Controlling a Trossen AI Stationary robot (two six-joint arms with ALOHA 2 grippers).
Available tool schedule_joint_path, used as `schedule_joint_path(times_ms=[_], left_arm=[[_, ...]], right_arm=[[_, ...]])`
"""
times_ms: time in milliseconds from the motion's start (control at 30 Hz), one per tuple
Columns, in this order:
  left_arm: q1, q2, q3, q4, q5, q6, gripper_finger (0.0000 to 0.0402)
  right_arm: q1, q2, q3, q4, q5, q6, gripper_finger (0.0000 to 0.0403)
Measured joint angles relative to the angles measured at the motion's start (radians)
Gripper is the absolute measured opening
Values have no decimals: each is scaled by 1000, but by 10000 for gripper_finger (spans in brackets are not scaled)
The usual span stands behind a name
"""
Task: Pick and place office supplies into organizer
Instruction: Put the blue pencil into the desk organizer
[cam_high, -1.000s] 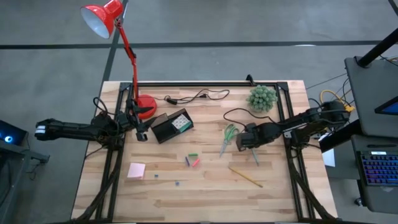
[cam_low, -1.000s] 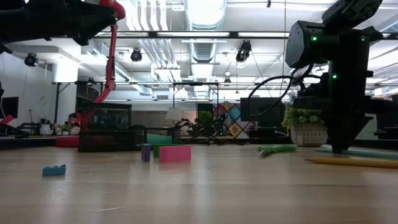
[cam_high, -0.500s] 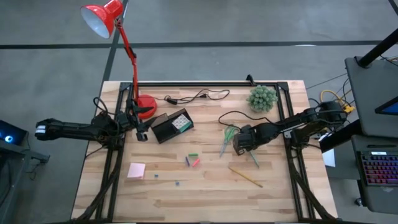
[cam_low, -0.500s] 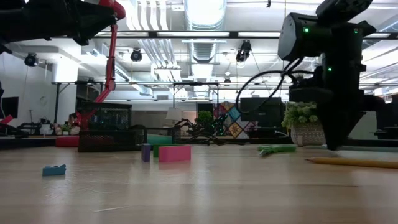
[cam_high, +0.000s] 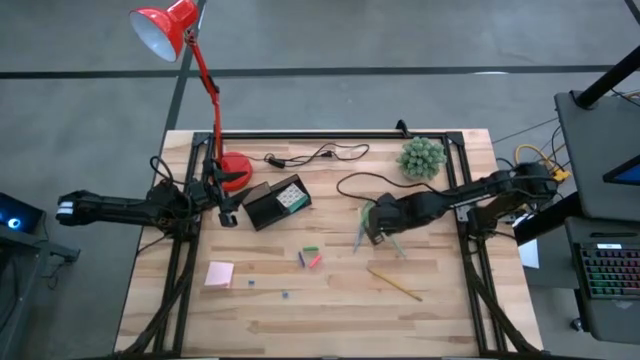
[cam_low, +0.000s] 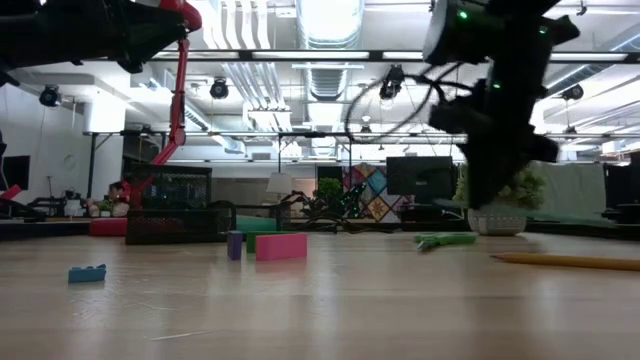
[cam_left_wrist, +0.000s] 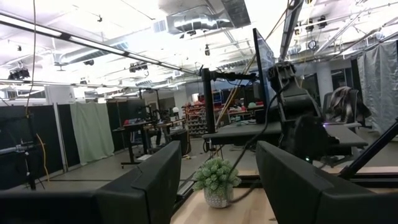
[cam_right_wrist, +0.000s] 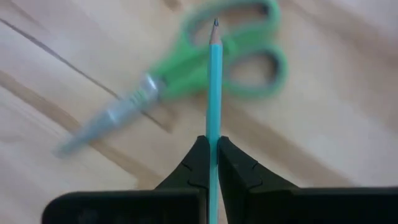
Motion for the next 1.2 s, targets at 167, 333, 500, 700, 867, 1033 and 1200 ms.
schedule_joint_path(times_ms=[167, 333, 500, 700, 867, 1033, 1200], left_arm=[[0, -1, 1, 0, 0, 0, 196], [0, -1, 1, 0, 0, 0, 196], [0, -1, 1, 0, 0, 0, 196], [0, -1, 1, 0, 0, -5, 196], [0, -7, 3, -35, 0, -7, 196], [0, -46, 6, -77, 0, -66, 196], [0, -146, 52, -316, -1, -113, 196]], right_arm=[[-29, 0, 34, 152, 46, -156, 8], [-63, 0, 58, 323, 49, -321, 8], [-96, 0, 62, 491, 49, -465, 8], [-135, 10, 61, 693, 47, -647, 8], [-170, 35, 61, 870, 29, -782, 8], [-206, 68, 60, 1033, -32, -892, 8], [-243, 83, 60, 1128, -95, -926, 8]])
